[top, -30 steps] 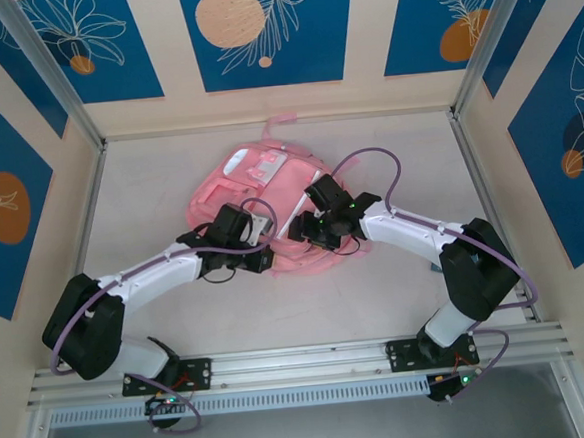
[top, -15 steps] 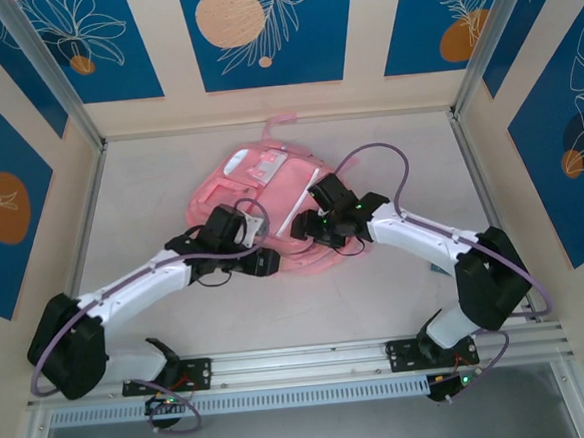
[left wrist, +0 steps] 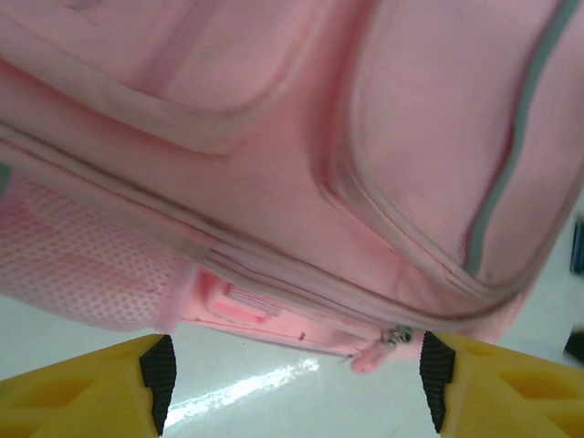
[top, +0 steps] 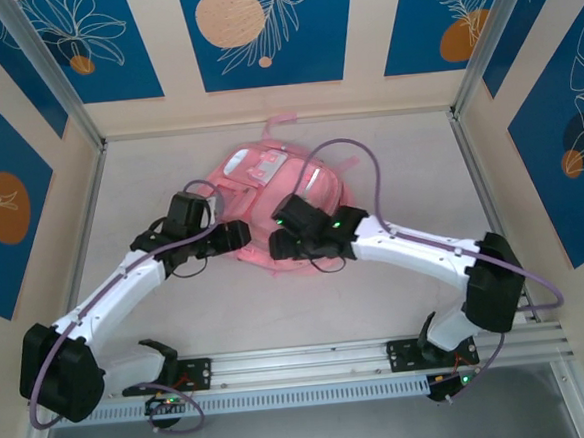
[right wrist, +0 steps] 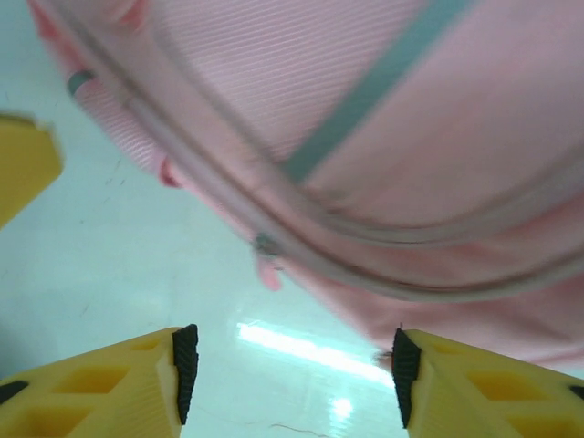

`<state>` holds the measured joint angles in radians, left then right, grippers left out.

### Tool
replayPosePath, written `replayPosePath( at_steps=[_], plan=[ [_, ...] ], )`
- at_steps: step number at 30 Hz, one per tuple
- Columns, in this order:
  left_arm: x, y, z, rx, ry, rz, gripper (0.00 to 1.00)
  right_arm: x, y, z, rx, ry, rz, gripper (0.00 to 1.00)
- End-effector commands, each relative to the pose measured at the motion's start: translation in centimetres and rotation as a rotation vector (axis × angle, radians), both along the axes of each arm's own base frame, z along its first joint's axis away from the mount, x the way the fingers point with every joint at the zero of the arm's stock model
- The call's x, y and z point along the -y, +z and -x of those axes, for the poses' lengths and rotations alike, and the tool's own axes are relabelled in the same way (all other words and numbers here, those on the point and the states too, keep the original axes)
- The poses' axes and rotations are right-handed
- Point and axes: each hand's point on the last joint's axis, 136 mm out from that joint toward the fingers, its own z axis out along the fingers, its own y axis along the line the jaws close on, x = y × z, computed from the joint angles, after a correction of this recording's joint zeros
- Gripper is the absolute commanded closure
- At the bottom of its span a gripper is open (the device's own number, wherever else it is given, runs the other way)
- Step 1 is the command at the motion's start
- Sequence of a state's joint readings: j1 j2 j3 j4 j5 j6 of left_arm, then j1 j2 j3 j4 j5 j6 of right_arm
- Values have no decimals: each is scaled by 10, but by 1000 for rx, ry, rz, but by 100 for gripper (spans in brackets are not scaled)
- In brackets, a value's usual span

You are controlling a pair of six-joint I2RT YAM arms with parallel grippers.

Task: Pack the student bag

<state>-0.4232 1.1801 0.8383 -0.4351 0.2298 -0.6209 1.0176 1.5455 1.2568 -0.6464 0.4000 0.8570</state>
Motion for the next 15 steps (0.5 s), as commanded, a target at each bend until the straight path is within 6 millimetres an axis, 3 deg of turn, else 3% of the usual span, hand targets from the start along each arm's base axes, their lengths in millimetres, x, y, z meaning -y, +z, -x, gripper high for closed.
replayPosePath(
  at_steps=[1,5,9,15],
  plan=[
    [-19,5,-12,0,118,2,26,-16,-12,3,43,-5,112,45],
    [-36,-1,-13,-16,180,-20,20,-40,-31,9,10,-13,134,55],
    [-48,-7,-10,-33,206,-45,17,-32,-39,-2,-6,-109,174,55],
    [-54,-9,-8,-34,215,-56,14,-22,-53,-1,-41,-175,196,55]
  ],
)
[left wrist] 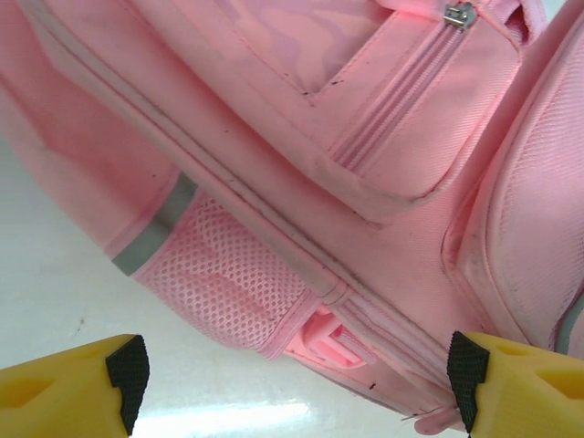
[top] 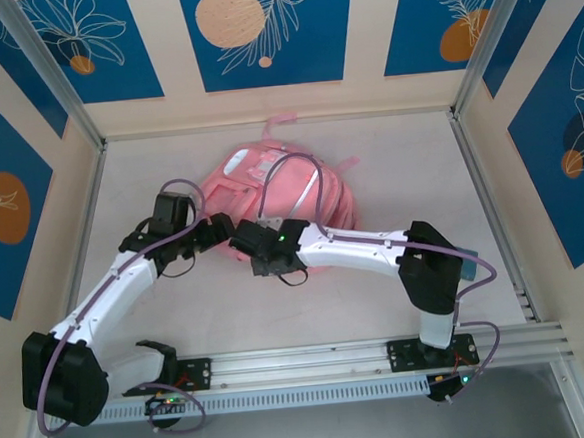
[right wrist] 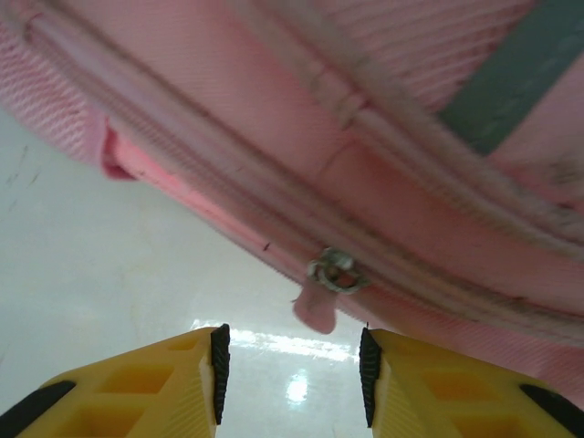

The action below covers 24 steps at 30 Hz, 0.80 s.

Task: Pack the student bag

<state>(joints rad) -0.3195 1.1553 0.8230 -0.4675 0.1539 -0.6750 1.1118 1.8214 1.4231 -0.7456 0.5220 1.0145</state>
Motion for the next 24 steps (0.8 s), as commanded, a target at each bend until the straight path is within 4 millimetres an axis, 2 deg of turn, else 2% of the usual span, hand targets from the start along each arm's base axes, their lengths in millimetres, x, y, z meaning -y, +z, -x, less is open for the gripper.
replayPosePath(
  at_steps=[1,12,17,20,24],
  plan=[
    [-9,-4,4,-13,19,-21,14,10,-2,-4,9,-80,30,55],
    [2,5,-4,1,-20,21,13,8,-24,-18,5,-108,62,61],
    [5,3,-6,-5,-23,39,13,0,-23,-27,39,-92,43,67],
    [7,1,-5,-15,-24,50,13,1,-23,-31,54,-101,54,69],
    [8,1,-4,-19,-32,52,13,6,-24,-32,65,-120,72,76]
  ],
)
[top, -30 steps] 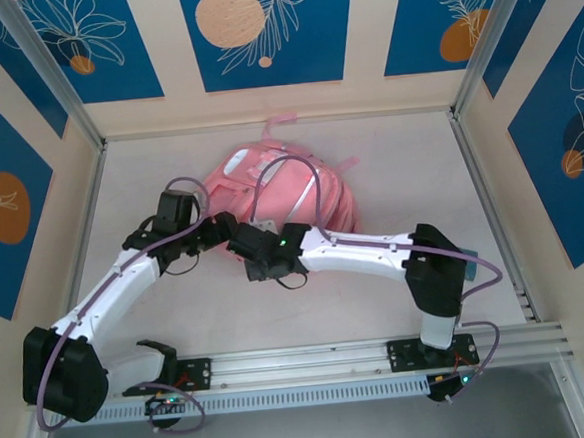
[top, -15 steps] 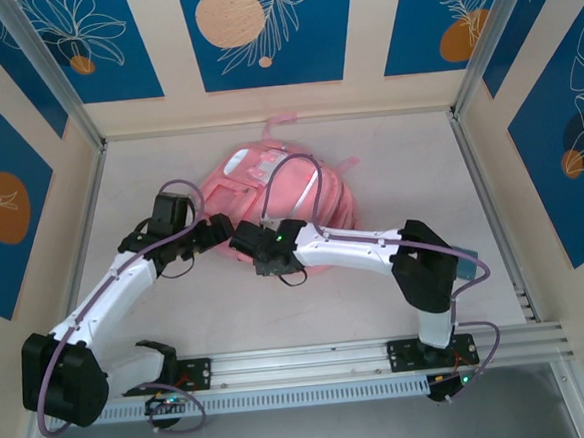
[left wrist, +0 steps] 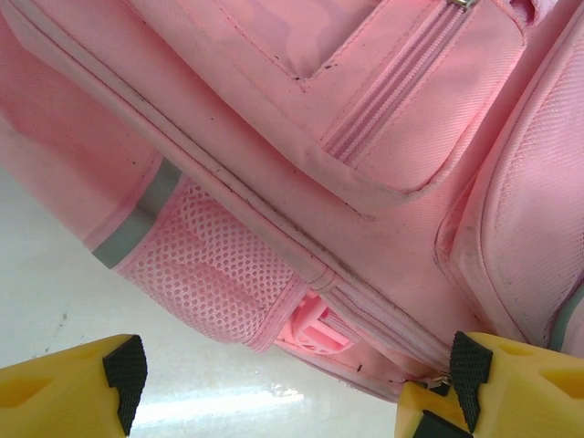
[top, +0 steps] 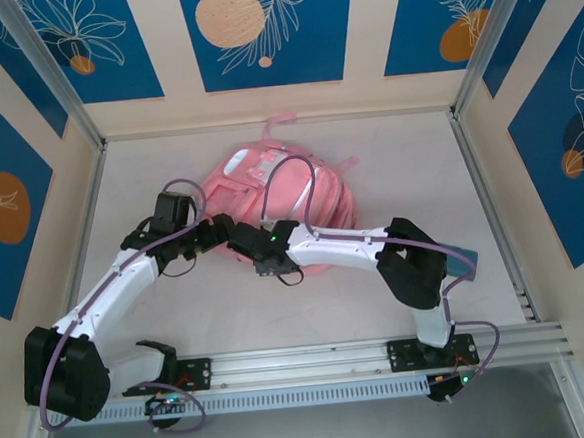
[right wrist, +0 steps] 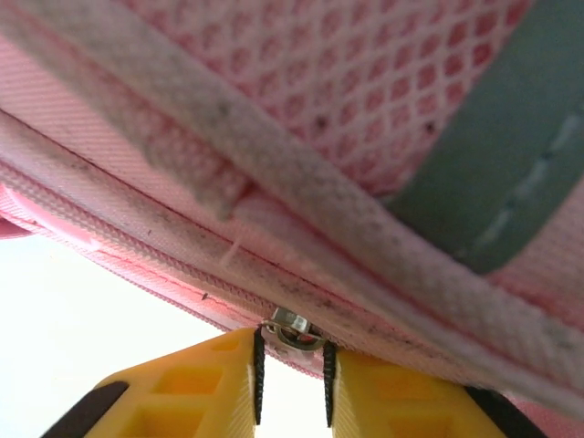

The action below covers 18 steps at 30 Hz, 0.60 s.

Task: Pack the student bag

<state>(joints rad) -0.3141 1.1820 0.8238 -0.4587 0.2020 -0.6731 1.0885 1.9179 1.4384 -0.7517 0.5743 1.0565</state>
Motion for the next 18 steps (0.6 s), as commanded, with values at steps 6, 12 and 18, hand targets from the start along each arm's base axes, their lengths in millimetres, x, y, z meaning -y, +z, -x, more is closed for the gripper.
replayPosePath(
  at_steps=[6,12,18],
  plan=[
    [2,5,-3,7,-9,23,12,2,11,-15,98,-47,32,76],
    [4,5,-2,0,-15,36,12,-1,7,-17,101,-25,50,71],
    [11,2,0,-14,-15,89,13,0,17,-14,116,2,56,92]
  ],
)
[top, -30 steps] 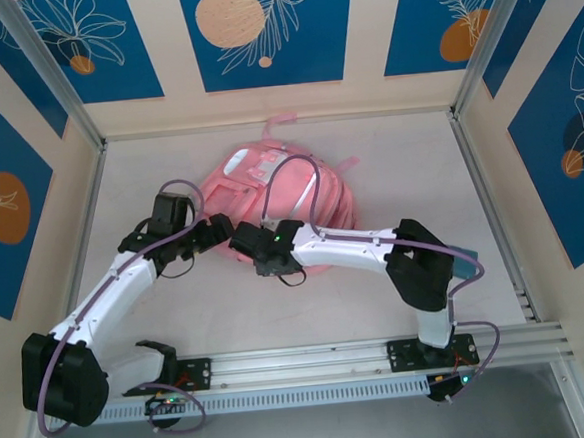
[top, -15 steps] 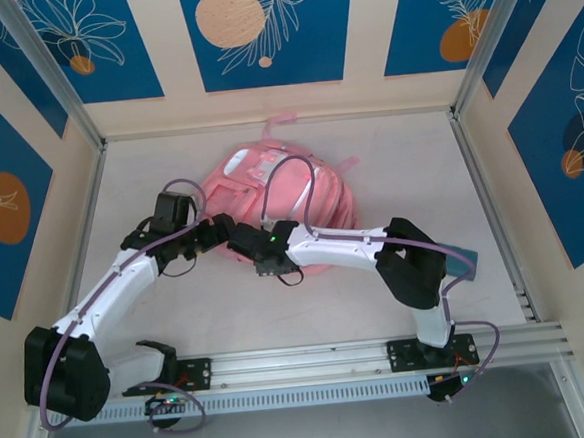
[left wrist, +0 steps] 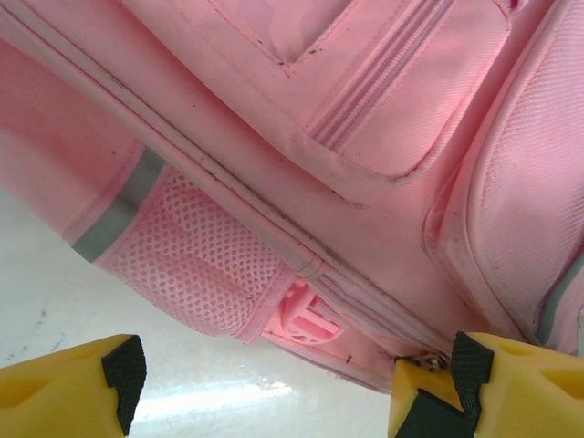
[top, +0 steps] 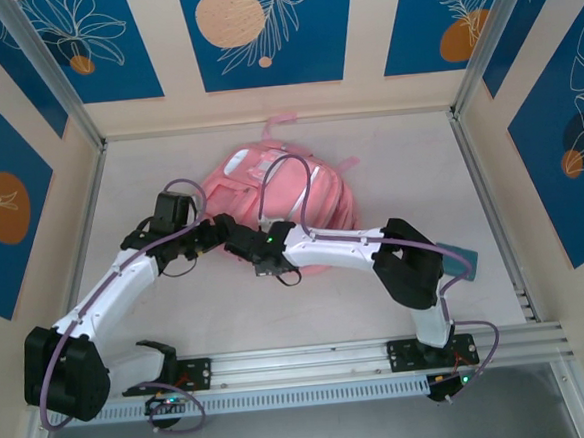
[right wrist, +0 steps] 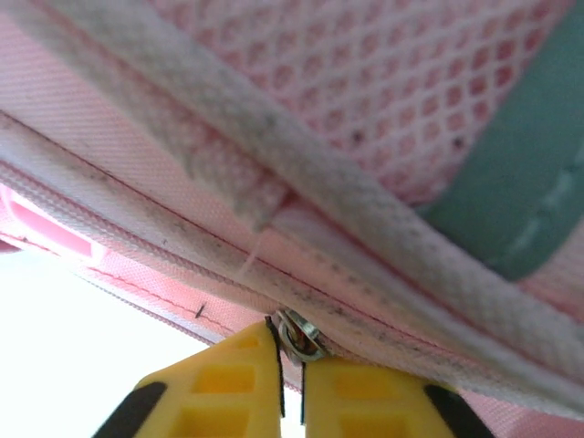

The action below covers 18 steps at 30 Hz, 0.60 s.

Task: Pack the student bag

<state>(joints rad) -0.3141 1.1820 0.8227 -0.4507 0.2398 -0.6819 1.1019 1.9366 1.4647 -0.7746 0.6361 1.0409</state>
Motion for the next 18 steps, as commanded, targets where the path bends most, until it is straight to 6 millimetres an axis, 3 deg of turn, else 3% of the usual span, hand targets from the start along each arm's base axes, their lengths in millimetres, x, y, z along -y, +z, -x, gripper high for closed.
replayPosePath(
  at_steps=[1,4,11,18],
  plan=[
    [8,0,-1,-10,-1,79,14,-1,18,-8,75,-1,1,94],
    [20,-1,1,-21,-9,162,17,-3,31,-3,85,41,-36,100],
    [60,-1,5,-40,-64,302,29,-13,49,8,42,131,-160,100],
    [79,-5,3,-39,-66,322,39,-30,60,15,-9,205,-280,100]
  ],
)
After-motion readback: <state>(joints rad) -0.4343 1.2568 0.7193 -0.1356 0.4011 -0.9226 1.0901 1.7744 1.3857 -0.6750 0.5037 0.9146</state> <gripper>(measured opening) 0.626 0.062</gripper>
